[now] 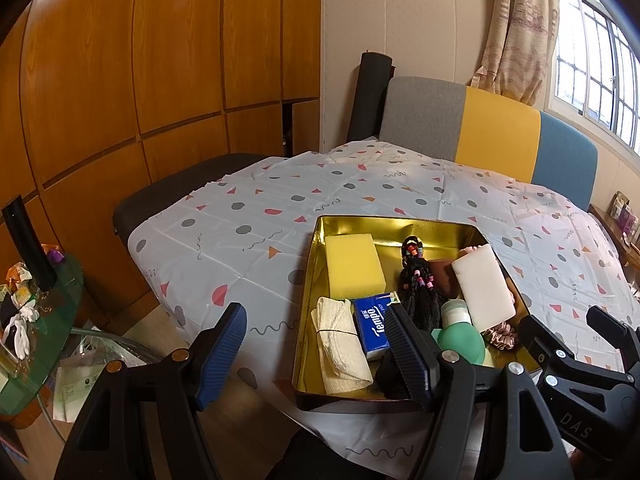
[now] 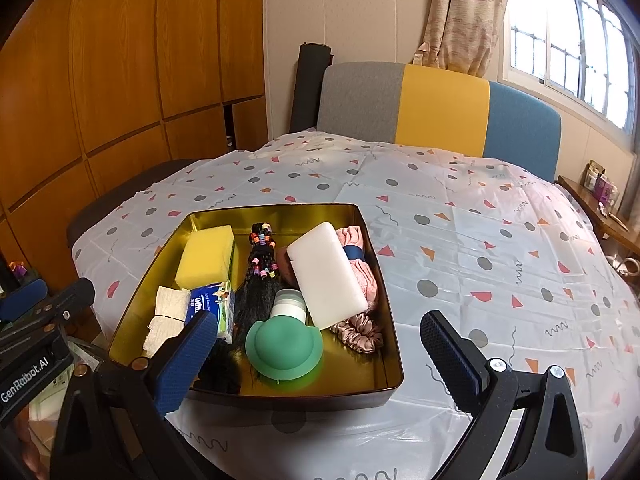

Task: Organize soft objects

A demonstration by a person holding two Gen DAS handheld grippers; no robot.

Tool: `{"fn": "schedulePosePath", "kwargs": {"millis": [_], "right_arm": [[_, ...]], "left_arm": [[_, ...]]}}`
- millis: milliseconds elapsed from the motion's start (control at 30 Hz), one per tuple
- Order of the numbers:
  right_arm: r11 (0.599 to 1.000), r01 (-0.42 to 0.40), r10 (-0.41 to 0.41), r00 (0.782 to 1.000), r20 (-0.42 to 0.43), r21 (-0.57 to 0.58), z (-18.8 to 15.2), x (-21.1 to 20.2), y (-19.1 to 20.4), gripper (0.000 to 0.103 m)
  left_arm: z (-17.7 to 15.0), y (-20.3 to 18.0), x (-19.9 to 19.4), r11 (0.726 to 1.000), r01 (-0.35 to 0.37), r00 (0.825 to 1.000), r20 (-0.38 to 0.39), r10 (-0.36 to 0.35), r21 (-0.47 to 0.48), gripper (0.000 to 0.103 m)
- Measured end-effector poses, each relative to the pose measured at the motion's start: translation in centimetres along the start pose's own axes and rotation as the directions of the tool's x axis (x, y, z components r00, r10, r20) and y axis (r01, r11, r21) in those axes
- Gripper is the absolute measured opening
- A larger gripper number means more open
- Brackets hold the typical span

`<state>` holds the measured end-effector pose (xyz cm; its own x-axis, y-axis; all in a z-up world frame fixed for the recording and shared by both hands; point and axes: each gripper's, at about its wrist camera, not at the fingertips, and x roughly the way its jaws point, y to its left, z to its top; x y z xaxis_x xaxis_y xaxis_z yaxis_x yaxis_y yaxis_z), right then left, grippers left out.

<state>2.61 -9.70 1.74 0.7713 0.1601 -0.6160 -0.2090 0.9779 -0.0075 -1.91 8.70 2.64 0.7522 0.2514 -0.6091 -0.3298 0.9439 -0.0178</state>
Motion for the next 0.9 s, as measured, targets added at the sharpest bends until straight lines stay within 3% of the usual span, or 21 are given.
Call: {"fn": "schedulePosePath", "kwargs": {"millis": [900], "right_arm": [[1.000, 0.000, 0.000, 1.000, -0.010, 0.005, -0.32, 0.17, -0.20, 0.102]], "left_arm": [[-0.07, -0.04, 0.33, 1.000, 0.006, 1.000, -0.014, -0.006, -0.006, 0.068]]}}
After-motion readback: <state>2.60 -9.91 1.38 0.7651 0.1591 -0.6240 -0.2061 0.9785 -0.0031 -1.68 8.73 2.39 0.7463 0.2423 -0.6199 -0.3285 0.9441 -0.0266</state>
